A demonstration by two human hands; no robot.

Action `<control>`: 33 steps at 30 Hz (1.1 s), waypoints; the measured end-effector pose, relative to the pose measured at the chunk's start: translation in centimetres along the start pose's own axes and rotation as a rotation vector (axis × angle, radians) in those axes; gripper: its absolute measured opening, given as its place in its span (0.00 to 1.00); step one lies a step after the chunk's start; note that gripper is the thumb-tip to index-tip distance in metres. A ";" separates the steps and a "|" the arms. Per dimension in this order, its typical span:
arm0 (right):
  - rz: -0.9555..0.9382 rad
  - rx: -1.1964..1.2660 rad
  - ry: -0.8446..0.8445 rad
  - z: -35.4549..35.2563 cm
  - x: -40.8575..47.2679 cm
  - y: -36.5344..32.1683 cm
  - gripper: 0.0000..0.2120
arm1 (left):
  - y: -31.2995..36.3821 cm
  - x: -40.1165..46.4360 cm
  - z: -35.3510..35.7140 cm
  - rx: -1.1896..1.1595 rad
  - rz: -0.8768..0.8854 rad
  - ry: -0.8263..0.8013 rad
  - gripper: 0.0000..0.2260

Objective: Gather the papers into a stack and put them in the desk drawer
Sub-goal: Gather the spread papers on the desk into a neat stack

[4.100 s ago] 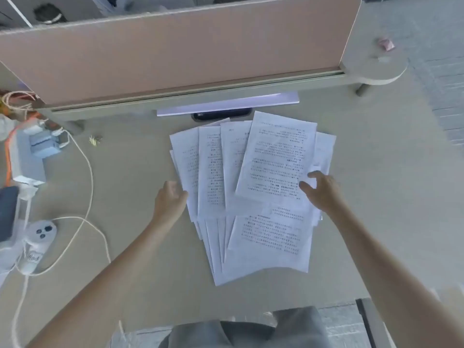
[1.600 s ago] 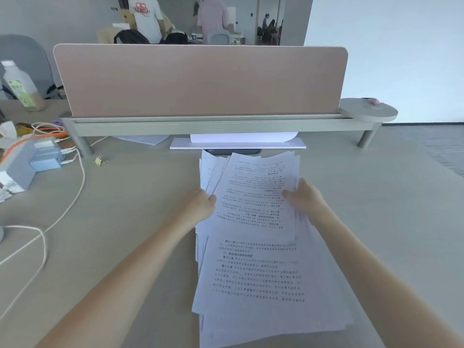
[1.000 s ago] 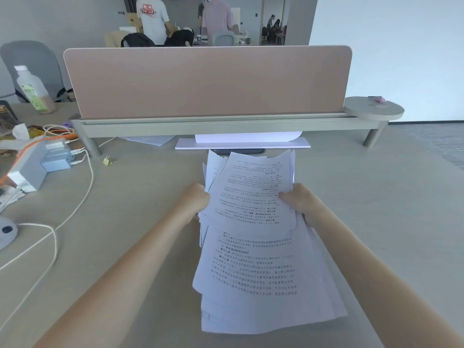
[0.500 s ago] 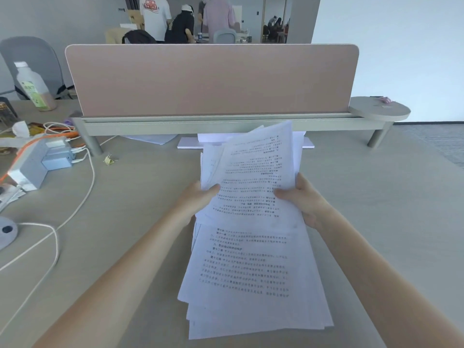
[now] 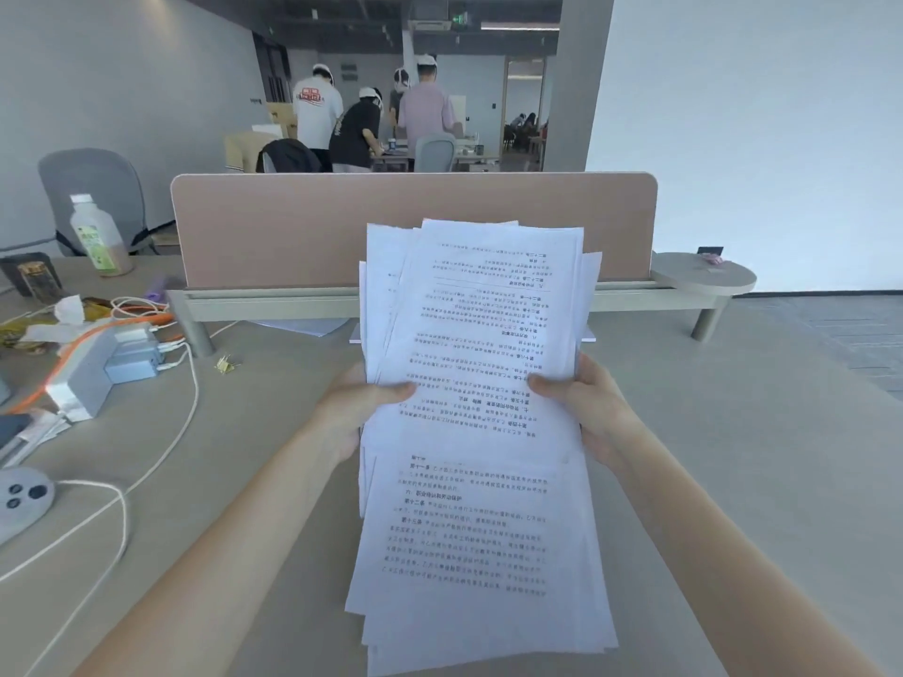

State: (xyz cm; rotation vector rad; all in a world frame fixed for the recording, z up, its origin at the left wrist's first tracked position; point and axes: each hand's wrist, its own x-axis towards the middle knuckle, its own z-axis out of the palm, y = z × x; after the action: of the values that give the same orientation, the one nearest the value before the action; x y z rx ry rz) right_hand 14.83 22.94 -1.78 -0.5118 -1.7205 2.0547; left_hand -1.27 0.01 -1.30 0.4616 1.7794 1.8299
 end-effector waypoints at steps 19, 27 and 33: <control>-0.360 -0.027 0.082 3.7 -3.0 -12.3 0.19 | 10.8 -5.0 2.1 -0.064 0.483 0.227 0.12; -0.336 0.028 0.100 3.7 -2.9 -8.5 0.18 | 6.8 -4.8 3.0 -0.119 0.448 0.229 0.12; -0.367 -0.073 0.110 3.6 -2.3 -7.9 0.27 | 5.8 -4.0 3.1 -0.062 0.451 0.210 0.15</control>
State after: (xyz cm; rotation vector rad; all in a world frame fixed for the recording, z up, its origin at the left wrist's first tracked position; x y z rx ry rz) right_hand 15.52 19.88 6.62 -0.2961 -1.6851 1.6818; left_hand 2.90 0.22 5.10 0.7145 1.8572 2.3076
